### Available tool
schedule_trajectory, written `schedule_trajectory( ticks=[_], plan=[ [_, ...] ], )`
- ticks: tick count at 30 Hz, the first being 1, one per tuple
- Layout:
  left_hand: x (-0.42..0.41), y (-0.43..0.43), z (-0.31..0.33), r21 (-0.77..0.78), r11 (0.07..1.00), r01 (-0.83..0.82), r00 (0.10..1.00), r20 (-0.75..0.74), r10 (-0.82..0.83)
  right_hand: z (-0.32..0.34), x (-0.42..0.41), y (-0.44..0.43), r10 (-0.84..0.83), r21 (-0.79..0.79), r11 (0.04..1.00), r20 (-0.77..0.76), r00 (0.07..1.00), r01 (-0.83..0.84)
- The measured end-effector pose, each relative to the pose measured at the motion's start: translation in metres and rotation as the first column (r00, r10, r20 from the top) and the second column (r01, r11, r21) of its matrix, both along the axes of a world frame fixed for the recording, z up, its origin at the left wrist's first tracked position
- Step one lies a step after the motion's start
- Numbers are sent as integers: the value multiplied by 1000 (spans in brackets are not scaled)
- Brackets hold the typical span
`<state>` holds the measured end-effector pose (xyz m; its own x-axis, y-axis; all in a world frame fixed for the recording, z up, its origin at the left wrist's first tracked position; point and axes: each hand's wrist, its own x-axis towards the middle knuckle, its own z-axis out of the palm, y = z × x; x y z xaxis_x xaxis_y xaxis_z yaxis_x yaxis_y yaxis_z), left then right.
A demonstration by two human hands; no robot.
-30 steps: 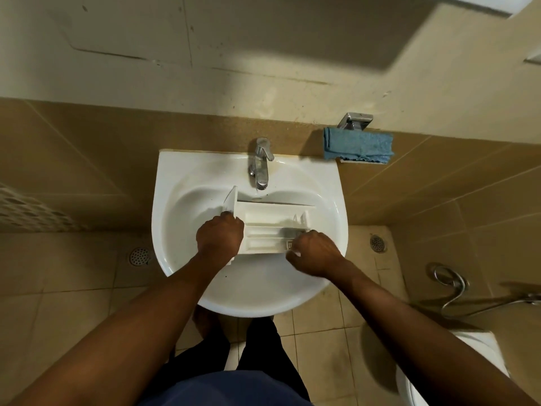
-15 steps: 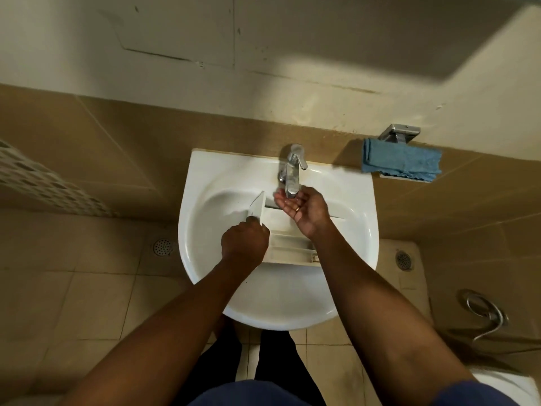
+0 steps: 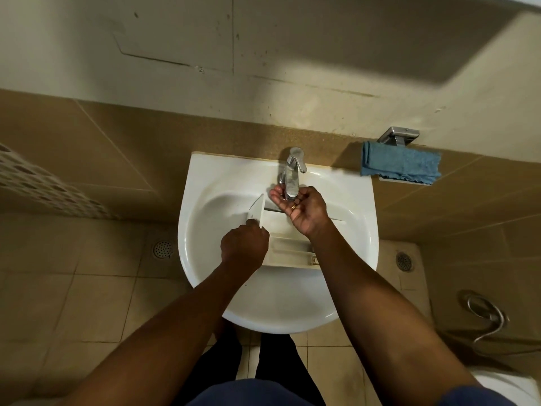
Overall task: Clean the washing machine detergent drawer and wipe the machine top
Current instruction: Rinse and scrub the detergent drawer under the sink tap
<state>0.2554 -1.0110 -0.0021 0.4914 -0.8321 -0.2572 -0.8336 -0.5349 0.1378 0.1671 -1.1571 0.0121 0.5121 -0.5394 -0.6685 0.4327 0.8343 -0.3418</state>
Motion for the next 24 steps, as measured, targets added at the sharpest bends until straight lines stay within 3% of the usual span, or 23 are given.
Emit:
schedule_trajectory(
  ticks=[9,13,16,19,22,24],
  plan=[
    [-1,0,-2,-2,1000,14,1000,19,-14,3,-6,-3,81,-28,996,-30,996,-82],
    [0,1,-2,4,1000,24,1000,16,-24,12,-38,5,268,-75,953,-256,929,-295],
    [0,0,-1,-4,1000,16,1000,1,-16,22,-83,15,343,-93,884,-537,771,-458],
    [1,0,0,-5,1000,-12,999,-52,12,21,-122,30,331,-148,742,-768,549,-654],
    [2,0,2,-40,999,-16,998,-66,13,8,-151,51,199,-296,430,-890,410,-853],
    [0,1,5,-7,1000,-6,995,-103,6,7,-166,57,38,-286,218,-953,301,-933]
  ],
)
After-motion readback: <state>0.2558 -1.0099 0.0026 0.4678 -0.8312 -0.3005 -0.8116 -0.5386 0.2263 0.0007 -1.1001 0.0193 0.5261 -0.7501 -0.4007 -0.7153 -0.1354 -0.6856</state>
